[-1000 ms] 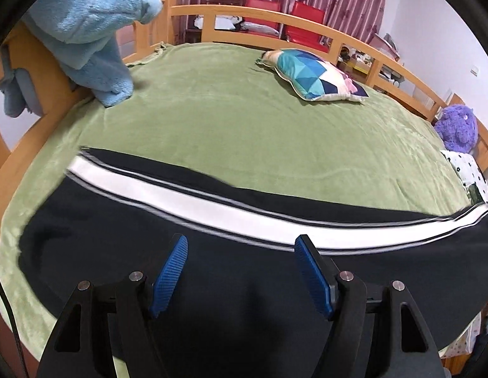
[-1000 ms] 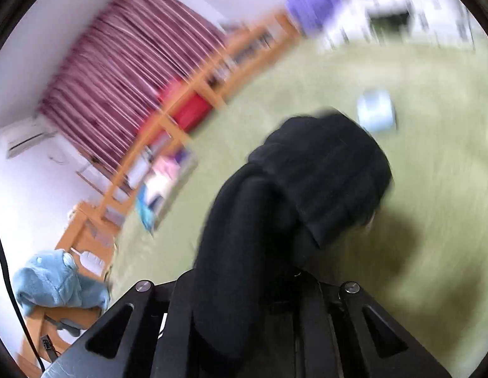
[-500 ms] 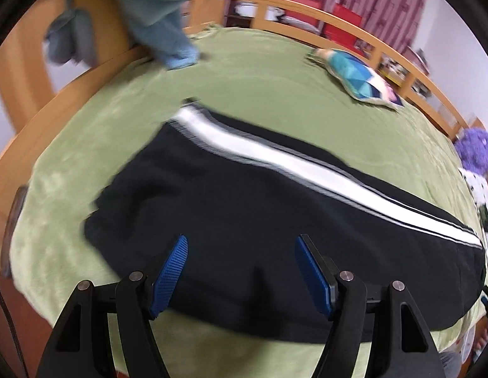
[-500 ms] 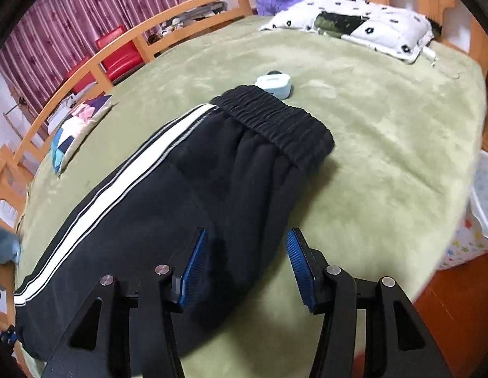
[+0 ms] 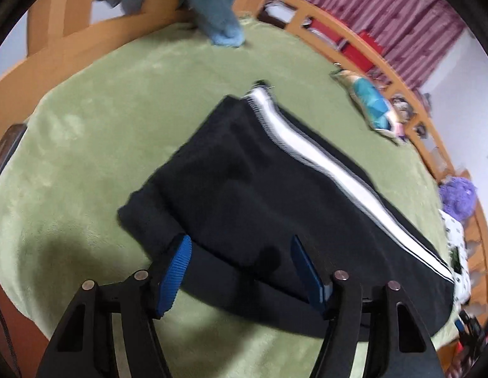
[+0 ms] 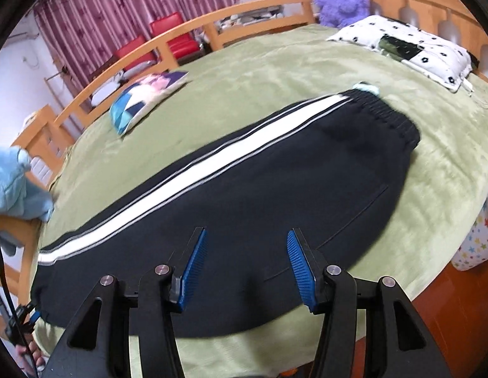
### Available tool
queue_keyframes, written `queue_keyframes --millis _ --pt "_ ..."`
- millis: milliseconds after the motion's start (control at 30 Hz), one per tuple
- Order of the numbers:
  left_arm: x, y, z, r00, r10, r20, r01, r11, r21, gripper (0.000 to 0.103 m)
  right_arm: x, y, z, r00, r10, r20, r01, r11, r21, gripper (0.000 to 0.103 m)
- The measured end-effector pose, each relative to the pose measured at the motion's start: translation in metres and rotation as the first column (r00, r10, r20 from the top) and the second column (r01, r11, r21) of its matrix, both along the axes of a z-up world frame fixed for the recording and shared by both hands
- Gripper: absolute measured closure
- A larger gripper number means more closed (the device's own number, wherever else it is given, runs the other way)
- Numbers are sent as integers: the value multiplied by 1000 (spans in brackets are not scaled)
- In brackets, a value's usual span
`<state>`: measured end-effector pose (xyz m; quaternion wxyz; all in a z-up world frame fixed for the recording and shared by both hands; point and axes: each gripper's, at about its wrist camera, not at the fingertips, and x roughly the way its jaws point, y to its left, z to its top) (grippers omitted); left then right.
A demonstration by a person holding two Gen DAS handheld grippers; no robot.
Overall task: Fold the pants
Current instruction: 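Grasp the pant leg cuffs with the left gripper and lift them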
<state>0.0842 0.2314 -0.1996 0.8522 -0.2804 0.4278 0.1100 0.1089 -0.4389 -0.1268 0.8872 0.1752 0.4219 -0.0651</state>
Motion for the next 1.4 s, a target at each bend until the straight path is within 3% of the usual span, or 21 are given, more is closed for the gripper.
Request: queue_keyframes --millis 133,200,233,267,333,433,533,667,733,767,833,900,1000,1100,1167,1200,1233,1267,1333,1400 --pt "12 14 -12 998 68 12 -67 997 -46 44 -6 22 1 1000 14 -19 -15 1000 -13 51" --pt "17 21 -15 994 112 -1 -112 990 -85 64 -6 32 2 1000 22 -14 -22 1000 -6 51" --pt "20 23 -12 994 109 -13 -110 991 -79 93 -4 37 2 999 29 -14 -29 1000 -2 51" --pt "19 25 -5 996 84 -3 -84 993 -83 99 -3 41 2 999 34 -13 -34 999 -1 51" --pt "2 29 15 993 95 64 -88 991 -97 99 0 50 5 999 45 -1 -45 999 5 51" --pt "-23 31 34 993 64 97 -56 995 -84 99 -1 61 9 997 66 27 -66 998 10 51" --pt "-30 26 18 997 64 44 -61 997 -56 99 -2 66 8 996 82 34 -83 996 15 51" --pt "-23 28 -17 994 80 -75 -86 993 -87 85 -3 68 0 995 102 17 -103 993 54 51" --pt "-25 28 -17 994 77 -73 -83 993 -87 82 -5 70 0 993 113 16 -114 991 67 51" --pt "-28 26 -13 993 87 -75 -91 994 -60 63 -6 72 1 993 119 20 -120 990 71 51" --pt "-33 24 -7 992 114 -50 -114 993 -5 38 -8 79 4 989 147 29 -149 986 68 51" --pt "-36 28 -3 993 121 -5 -121 992 18 38 -7 93 4 982 188 29 -189 981 40 51" --pt "-24 37 -11 993 122 -7 -122 992 -29 40 0 119 -3 968 249 -7 -249 968 15 51" --pt "-10 46 -20 992 127 5 -127 992 -24 41 7 141 -13 957 288 -35 -287 958 26 51" --pt "-1 50 -22 992 123 17 -123 992 -31 57 9 154 -18 951 303 -54 -302 953 27 51" --pt "3 55 -24 991 130 14 -130 991 -42 60 8 162 -20 948 314 -61 -313 950 26 51" --pt "7 58 -27 992 126 17 -125 990 -68 70 7 168 -21 944 322 -66 -321 947 24 51" --pt "11 60 -30 993 120 17 -118 989 -91 74 6 172 -23 942 328 -70 -327 945 22 51" --pt "10 63 -35 991 133 20 -130 984 -124 73 6 181 -27 939 334 -86 -333 943 16 51" --pt "3 61 -38 989 142 39 -136 981 -139 66 7 187 -32 937 335 -102 -334 942 23 51"
